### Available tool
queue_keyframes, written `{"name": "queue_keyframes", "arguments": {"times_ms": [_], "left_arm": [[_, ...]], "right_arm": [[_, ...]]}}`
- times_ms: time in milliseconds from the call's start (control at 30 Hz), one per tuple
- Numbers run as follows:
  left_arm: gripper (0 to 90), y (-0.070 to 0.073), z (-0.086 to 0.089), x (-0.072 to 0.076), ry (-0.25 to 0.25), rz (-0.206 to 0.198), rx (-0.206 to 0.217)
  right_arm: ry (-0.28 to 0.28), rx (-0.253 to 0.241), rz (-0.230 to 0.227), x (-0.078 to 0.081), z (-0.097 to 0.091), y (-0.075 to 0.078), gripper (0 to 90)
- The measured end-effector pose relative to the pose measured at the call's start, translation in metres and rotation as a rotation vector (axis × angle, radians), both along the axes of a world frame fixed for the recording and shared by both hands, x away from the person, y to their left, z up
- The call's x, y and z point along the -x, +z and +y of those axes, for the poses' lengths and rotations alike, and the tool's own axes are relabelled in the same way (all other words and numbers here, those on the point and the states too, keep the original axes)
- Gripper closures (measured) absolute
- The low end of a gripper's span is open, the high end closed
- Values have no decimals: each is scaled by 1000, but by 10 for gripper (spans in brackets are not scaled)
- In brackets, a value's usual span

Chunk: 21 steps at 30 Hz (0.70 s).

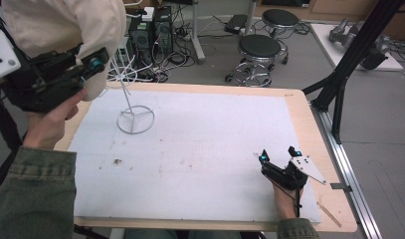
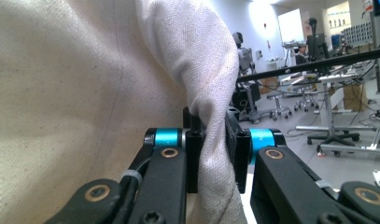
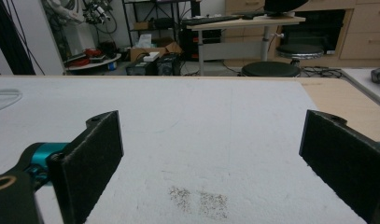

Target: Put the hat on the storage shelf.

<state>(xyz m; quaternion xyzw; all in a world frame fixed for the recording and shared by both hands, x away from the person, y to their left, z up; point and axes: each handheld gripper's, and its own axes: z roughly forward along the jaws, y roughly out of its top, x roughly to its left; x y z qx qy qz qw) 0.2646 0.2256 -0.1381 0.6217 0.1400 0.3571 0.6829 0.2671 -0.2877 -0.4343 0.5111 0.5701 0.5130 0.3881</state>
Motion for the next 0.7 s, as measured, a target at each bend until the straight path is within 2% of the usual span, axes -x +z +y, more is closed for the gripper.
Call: {"name": "queue_keyframes", "arguments": {"times_ms": [67,233,400,633,700], "left_arm": [[815,6,0,-7,-9,-1,-12],[814,13,0,-14,-10,-15,-6],[814,16,3,-24,19,3,-10],[814,10,9,-54,73,80,-15],[815,9,8,-65,90,113,-51]], "right_arm": [[3,6,-2,0,0,0,50],[1,5,-6,0,-1,0,50],[-2,-6,-3,1,-2,0,50],[0,-5,-3,1,-3,0,50],[2,1,1,1,-2,-1,50]]}}
